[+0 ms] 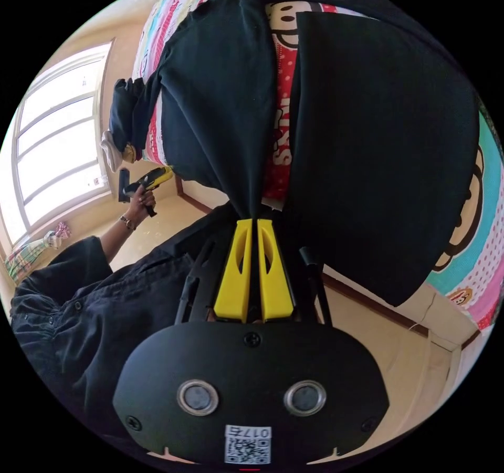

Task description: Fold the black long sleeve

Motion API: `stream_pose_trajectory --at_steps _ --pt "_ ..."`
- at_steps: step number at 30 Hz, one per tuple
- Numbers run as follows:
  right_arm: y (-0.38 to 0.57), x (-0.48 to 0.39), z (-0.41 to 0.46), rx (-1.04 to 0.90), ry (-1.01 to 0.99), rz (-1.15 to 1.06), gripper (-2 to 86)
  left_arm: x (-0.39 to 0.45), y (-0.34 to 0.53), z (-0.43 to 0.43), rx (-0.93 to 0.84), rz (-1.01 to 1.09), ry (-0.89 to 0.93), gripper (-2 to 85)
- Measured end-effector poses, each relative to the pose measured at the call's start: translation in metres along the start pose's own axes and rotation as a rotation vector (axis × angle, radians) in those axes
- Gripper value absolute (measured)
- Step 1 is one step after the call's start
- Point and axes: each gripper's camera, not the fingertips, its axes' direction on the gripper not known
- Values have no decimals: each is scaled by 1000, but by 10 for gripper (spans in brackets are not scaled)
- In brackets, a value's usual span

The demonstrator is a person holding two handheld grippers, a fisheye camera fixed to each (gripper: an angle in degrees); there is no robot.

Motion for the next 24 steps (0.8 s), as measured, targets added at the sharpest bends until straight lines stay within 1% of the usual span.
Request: stream_pose_trajectory --at_steps 1,3,4,5,7,8,9,10,12,14,15,16,17,19,20,22,23,24 --pt "-2 1 -2 -13 -3 0 23 4 0 2 3 -14 -2 101" --pt "-3 -1 -6 -30 -4 -18 22 24 7 -9 -10 -31 -22 45" --pt "-3 -5 -8 -44 0 -51 22 31 13 -15 -9 -8 -49 42" --pt "-3 -8 -9 -54 -3 -77 22 45 31 -30 15 59 -112 34" --pt "2 -18 -6 -100 -16 -178 24 59 62 -43 9 90 -235 29" --pt "3 -19 -4 -116 5 -188 24 63 81 -46 -2 90 -322 31" --pt "5 -21 7 -180 80 -211 25 63 97 -46 -13 69 -363 33" --pt "8 -22 22 -249 170 -247 27 61 103 -45 -20 48 -371 35" --pt "10 -20 35 -289 225 -277 32 59 126 -41 -23 12 -374 53" --pt "2 -11 22 -237 152 -197 39 58 138 -46 -8 -54 -394 61" --pt "-4 -3 3 -160 82 -138 44 56 144 -54 7 -105 -379 70" --pt "-10 7 -25 -35 6 -78 53 55 147 -58 17 -128 -365 75" --pt "-13 13 -40 37 -31 -44 58 54 152 -67 37 -172 -341 77" --pt "-21 50 -98 346 -172 165 71 52 157 -78 44 -223 -310 78" --pt "-22 61 -110 425 -213 220 75 52 160 -84 44 -248 -285 79" --pt "-25 109 -143 706 -373 463 86 53 165 -93 46 -279 -247 79" --pt "-26 120 -146 758 -415 520 88 55 168 -98 52 -292 -227 79" --pt "-30 137 -149 841 -483 621 91 58 171 -103 58 -301 -217 78"
